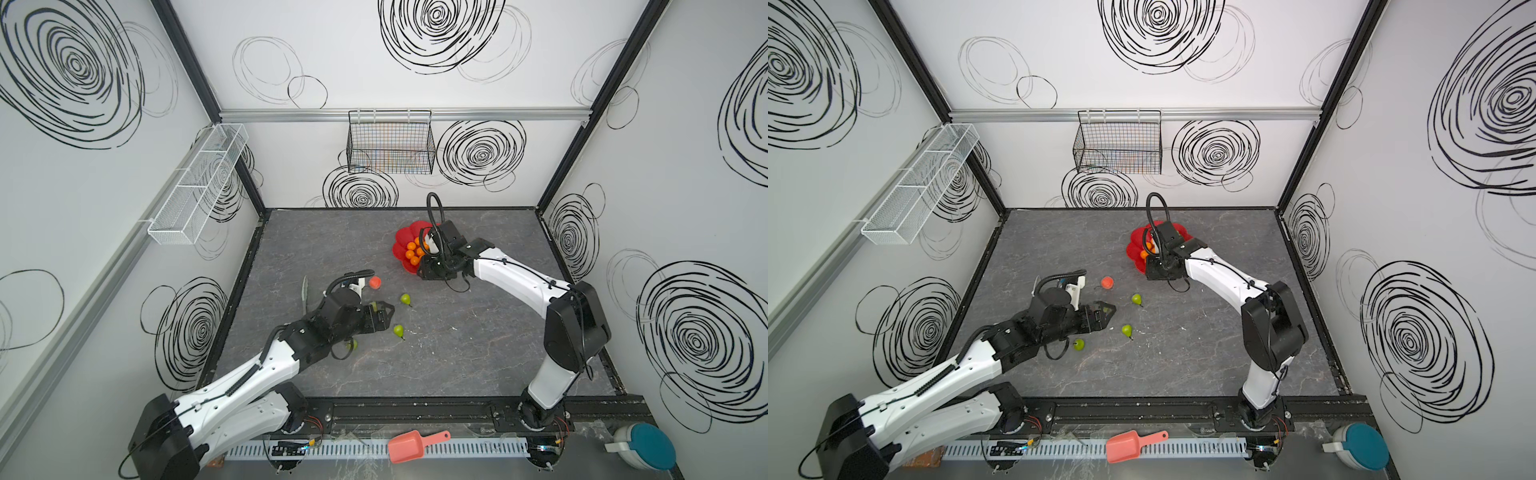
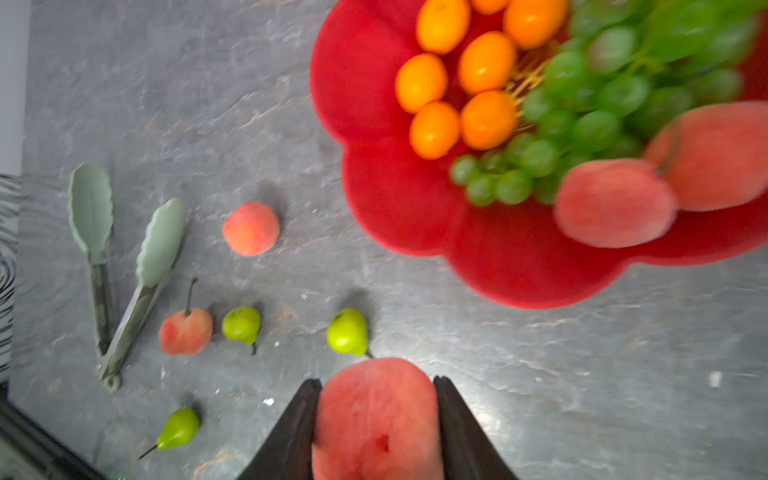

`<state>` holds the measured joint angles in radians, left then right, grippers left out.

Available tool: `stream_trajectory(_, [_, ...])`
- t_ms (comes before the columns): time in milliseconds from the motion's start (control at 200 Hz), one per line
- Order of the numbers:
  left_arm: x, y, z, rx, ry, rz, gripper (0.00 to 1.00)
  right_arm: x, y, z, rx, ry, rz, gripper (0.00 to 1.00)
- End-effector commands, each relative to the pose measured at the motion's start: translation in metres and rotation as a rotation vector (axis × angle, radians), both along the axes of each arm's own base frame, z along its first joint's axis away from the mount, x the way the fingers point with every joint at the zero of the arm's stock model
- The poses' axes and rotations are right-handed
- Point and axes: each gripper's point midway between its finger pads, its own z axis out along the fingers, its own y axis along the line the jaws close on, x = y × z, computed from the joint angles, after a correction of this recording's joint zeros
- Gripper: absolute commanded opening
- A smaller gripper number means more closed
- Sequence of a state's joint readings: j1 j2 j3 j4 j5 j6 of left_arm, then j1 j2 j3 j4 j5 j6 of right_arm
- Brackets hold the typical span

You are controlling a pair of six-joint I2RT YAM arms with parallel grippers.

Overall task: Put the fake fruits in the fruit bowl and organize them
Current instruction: 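Lift the peach with the right gripper and carry it over the bowl, then lower the peach into the red bowl beside the other peaches and open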

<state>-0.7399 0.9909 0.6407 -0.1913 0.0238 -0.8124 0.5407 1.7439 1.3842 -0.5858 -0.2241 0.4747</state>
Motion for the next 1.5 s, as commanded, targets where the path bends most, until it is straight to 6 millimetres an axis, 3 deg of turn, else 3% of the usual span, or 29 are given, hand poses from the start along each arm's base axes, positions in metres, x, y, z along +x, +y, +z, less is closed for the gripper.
stream_trajectory(0, [0.023, -0.029, 0.042, -0.095, -0.126, -0.005, 0.96, 0.005, -0.025, -0.002, -0.089, -0.011, -0.025, 0.41])
stream_trajectory(225, [0.042, -0.056, 0.042, -0.099, -0.139, -0.044, 0.96, 0.024, -0.048, -0.011, -0.152, -0.016, -0.084, 0.41])
stream_trajectory(520, [0.066, -0.073, 0.052, -0.134, -0.176, -0.063, 0.96, 0.040, -0.047, -0.027, -0.172, 0.006, -0.092, 0.41])
stream_trajectory(770, [0.081, -0.071, 0.052, -0.138, -0.178, -0.054, 0.96, 0.049, -0.043, -0.042, -0.186, 0.028, -0.091, 0.41])
stream_trajectory(1181, [0.084, -0.061, 0.054, -0.135, -0.180, -0.037, 0.96, 0.058, -0.043, -0.063, -0.229, 0.066, -0.094, 0.42])
stream_trajectory(1496, [0.083, -0.059, 0.054, -0.128, -0.177, -0.037, 0.96, 0.062, -0.043, -0.061, -0.239, 0.060, -0.100, 0.52])
